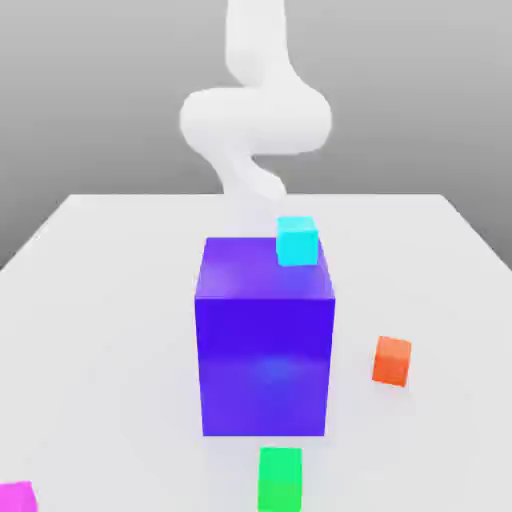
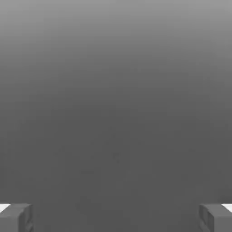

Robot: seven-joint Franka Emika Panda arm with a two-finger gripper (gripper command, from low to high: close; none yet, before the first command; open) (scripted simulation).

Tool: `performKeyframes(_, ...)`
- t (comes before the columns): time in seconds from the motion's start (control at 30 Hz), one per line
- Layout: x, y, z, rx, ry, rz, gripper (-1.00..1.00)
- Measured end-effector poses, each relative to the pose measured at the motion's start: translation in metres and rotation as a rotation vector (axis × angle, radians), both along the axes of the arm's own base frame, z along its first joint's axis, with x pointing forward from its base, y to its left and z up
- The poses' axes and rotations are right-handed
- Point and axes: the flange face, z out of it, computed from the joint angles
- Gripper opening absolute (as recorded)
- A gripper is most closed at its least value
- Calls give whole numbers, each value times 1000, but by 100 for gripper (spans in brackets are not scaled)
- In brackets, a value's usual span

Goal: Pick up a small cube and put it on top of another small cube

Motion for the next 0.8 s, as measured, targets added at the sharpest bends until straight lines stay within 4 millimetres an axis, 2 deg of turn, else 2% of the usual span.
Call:
performKeyframes(0.2,70,-39,-69,71,131,-236,0)
performKeyframes(0.4,122,-90,-150,152,247,-464,0)
performKeyframes(0.6,150,-150,-243,246,353,-700,0)
performKeyframes(0.67,154,-173,-275,281,386,-783,0)
performKeyframes(0.8,159,-203,-343,351,453,-923,0)
